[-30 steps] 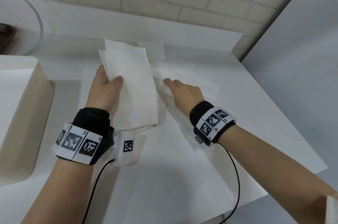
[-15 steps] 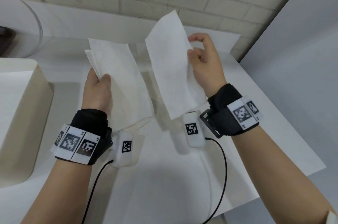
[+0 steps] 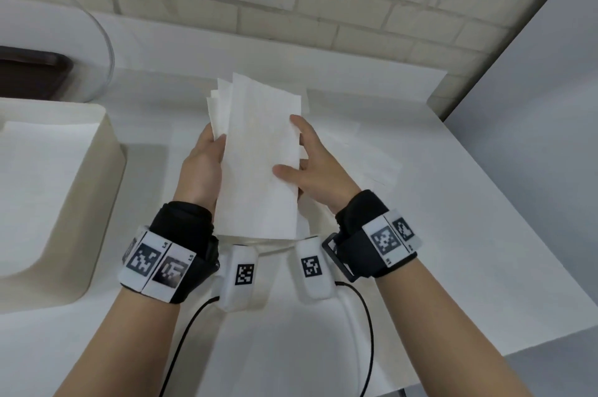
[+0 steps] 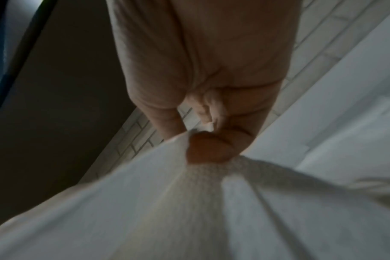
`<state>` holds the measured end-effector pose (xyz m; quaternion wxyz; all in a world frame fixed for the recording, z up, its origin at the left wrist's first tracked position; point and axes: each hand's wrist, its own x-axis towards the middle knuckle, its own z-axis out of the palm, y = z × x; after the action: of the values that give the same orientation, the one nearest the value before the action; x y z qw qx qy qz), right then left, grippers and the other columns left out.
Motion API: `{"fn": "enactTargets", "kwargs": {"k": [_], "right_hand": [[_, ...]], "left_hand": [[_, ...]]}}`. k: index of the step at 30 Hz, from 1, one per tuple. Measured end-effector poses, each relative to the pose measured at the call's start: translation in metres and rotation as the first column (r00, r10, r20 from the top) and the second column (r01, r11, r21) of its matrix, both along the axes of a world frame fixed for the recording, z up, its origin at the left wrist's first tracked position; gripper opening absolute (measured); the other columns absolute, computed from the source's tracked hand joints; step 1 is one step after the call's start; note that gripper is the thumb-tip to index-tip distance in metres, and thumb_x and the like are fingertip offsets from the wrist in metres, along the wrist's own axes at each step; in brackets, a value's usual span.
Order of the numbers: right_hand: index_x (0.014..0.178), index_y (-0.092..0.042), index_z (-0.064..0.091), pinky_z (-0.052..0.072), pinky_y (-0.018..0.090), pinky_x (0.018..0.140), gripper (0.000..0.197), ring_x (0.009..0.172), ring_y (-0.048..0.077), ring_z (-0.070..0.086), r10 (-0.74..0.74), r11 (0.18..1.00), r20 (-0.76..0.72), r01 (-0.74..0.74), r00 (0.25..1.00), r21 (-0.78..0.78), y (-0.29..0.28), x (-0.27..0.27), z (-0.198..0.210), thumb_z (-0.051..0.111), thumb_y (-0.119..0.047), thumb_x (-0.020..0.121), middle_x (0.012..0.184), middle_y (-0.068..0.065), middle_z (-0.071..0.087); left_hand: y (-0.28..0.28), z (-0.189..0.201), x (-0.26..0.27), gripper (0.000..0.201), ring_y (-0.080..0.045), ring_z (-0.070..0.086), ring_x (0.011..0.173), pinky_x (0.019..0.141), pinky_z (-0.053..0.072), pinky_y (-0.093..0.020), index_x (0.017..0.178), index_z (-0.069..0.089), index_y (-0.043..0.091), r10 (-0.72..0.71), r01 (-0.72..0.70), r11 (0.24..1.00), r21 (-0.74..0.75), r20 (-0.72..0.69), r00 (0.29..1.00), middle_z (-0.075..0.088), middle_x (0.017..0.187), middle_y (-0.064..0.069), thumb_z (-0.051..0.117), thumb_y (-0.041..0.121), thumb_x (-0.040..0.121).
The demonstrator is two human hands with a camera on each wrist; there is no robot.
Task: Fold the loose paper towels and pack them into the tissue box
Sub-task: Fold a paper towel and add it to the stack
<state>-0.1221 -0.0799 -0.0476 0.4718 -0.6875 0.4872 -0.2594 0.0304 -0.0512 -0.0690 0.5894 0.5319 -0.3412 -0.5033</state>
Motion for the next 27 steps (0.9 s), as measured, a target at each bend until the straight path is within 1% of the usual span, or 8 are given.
{"fn": "enactTargets", "kwargs": {"k": [3,5,9,13,15,17,21,27], "right_hand": [[0.144,-0.022,0.019,0.049,0.016,0.077,0.058,0.096,0.004,0.055,-0.026,0.993,0.031,0.022,0.999,0.116,-0.003,0.003,-0.005,0.050,-0.024,0.095,0.128,-0.009,0.042],[0.142,-0.018,0.025,0.047,0.016,0.066,0.052,0.093,0.006,0.055,-0.047,0.992,0.015,0.045,0.999,0.115,-0.006,0.008,-0.008,0.043,-0.034,0.096,0.128,-0.003,0.047],[0.144,-0.024,0.019,0.043,0.022,0.074,0.050,0.083,0.011,0.052,0.001,0.991,0.025,-0.005,1.000,0.133,-0.011,0.019,-0.011,0.036,-0.035,0.099,0.097,-0.001,0.050],[0.140,-0.025,0.023,0.038,0.044,0.107,0.070,0.128,0.021,0.043,-0.023,0.969,0.215,-0.031,0.976,0.246,-0.011,0.026,-0.020,0.063,-0.034,0.084,0.137,0.005,0.046],[0.120,-0.013,0.044,0.041,0.044,0.104,0.036,0.120,0.023,0.052,-0.020,0.966,0.287,-0.056,0.958,0.252,-0.010,0.027,-0.022,0.059,-0.009,0.088,0.128,0.006,0.055],[0.114,-0.012,0.046,0.043,0.043,0.102,0.032,0.115,0.026,0.056,0.015,0.973,0.265,-0.075,0.964,0.218,-0.007,0.029,-0.021,0.053,0.005,0.087,0.125,0.010,0.056],[0.128,-0.012,0.028,0.042,0.045,0.103,0.051,0.118,0.027,0.052,0.077,0.987,0.177,-0.100,0.981,0.122,-0.004,0.035,-0.019,0.045,0.010,0.085,0.129,0.012,0.050],[0.115,-0.011,0.029,0.036,0.022,0.098,0.041,0.113,0.020,0.045,0.039,0.970,0.170,0.004,0.985,-0.242,-0.001,0.046,-0.001,0.035,0.015,0.083,0.124,0.013,0.044]], "left_hand": [[0.006,0.000,0.004,0.027,-0.021,0.064,0.095,0.089,0.051,-0.041,0.095,0.063,0.039,0.001,-0.001,1.000,0.013,0.009,1.000,0.068,0.101,0.002,0.043,0.021,0.094],[0.009,0.000,0.006,0.027,-0.018,0.065,0.092,0.080,0.051,-0.034,0.097,0.064,0.038,-0.013,0.012,1.000,0.012,0.024,1.000,0.070,0.099,0.004,0.045,0.019,0.093],[0.013,0.003,0.010,0.026,-0.010,0.064,0.083,0.073,0.048,-0.024,0.094,0.062,0.037,-0.012,0.013,1.000,-0.026,0.039,0.999,0.068,0.091,0.009,0.044,0.019,0.093],[0.015,0.000,0.018,0.021,-0.022,0.064,0.096,0.088,0.050,-0.040,0.097,0.063,0.035,0.054,-0.054,0.998,0.014,0.006,0.999,0.069,0.103,0.000,0.044,0.029,0.093],[0.015,-0.004,0.023,0.031,-0.021,0.063,0.104,0.097,0.046,-0.042,0.098,0.065,0.034,0.066,-0.066,0.997,0.040,-0.007,0.998,0.069,0.106,0.002,0.037,0.046,0.092],[0.015,-0.006,0.025,0.051,-0.016,0.061,0.108,0.100,0.042,-0.039,0.114,0.060,0.030,0.038,-0.042,0.997,0.071,0.054,0.998,0.066,0.114,0.005,0.036,0.065,0.086],[0.018,-0.006,0.025,0.052,-0.019,0.055,0.109,0.095,0.043,-0.036,0.132,0.037,0.013,-0.051,0.026,0.998,0.065,0.423,0.905,0.055,0.120,0.002,0.061,0.027,0.087],[0.019,0.017,0.016,0.049,-0.010,0.043,0.098,0.062,0.033,-0.009,0.129,0.028,0.006,0.125,-0.063,0.991,-0.121,0.615,0.778,0.043,0.110,0.005,0.052,-0.002,0.088]]}}
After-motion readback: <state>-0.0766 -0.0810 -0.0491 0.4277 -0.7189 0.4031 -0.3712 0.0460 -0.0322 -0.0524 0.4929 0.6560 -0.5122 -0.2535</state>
